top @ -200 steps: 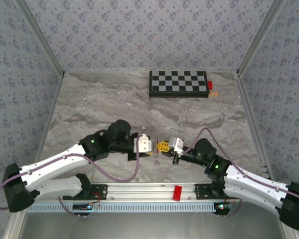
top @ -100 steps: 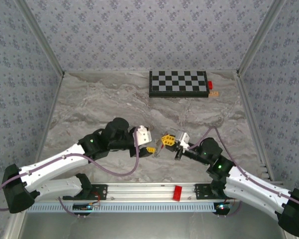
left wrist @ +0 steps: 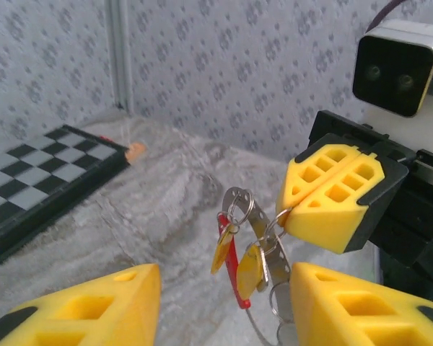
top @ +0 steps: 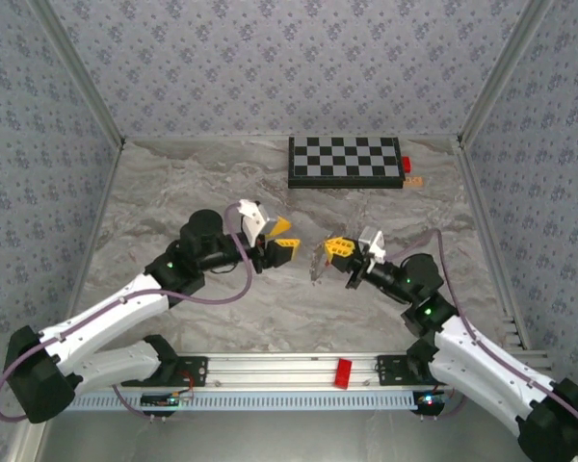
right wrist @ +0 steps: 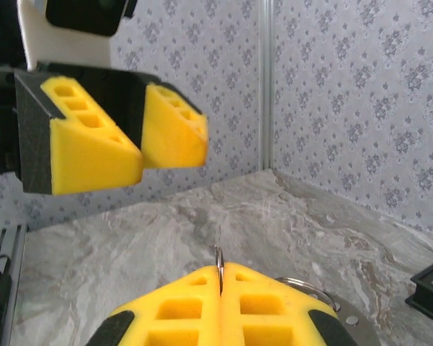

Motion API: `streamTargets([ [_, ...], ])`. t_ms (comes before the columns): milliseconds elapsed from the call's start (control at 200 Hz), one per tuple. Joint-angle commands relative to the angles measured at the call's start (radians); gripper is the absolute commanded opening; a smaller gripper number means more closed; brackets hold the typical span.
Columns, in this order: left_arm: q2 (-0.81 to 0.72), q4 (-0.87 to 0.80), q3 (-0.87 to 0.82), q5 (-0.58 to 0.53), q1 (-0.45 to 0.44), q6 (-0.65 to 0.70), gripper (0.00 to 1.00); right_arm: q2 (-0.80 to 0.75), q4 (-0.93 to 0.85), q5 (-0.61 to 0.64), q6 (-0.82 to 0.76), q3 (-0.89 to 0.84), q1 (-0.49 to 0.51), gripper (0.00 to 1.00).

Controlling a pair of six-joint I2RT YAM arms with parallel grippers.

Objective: Put the keys on the keyring

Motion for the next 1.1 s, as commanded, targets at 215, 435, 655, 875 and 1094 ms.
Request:
streamTargets([
  [215, 0.035, 0.171, 0.037, 0.073, 0.092, -0.118, 0.46, 0.221, 0.263, -0.196, 0.188, 0.167, -0.079, 0.00],
  [435, 0.108, 0.264, 0.062, 0.194, 0.142, -0.231, 0.48, 0.346, 0.430, -0.292, 0.326, 0.209, -0.127, 0.00],
  [655, 0.151, 0.354, 0.070, 0.283, 0.142, -0.284, 0.48, 0.409, 0.507, -0.331, 0.388, 0.226, -0.132, 0.00],
  [875, 0.166, 0.394, 0.066, 0.316, 0.141, -0.291, 0.47, 0.417, 0.521, -0.342, 0.394, 0.226, -0.129, 0.00],
  [1094, 0.195, 0.419, 0.080, 0.347, 0.141, -0.314, 0.46, 0.426, 0.546, -0.365, 0.423, 0.233, -0.127, 0.00],
])
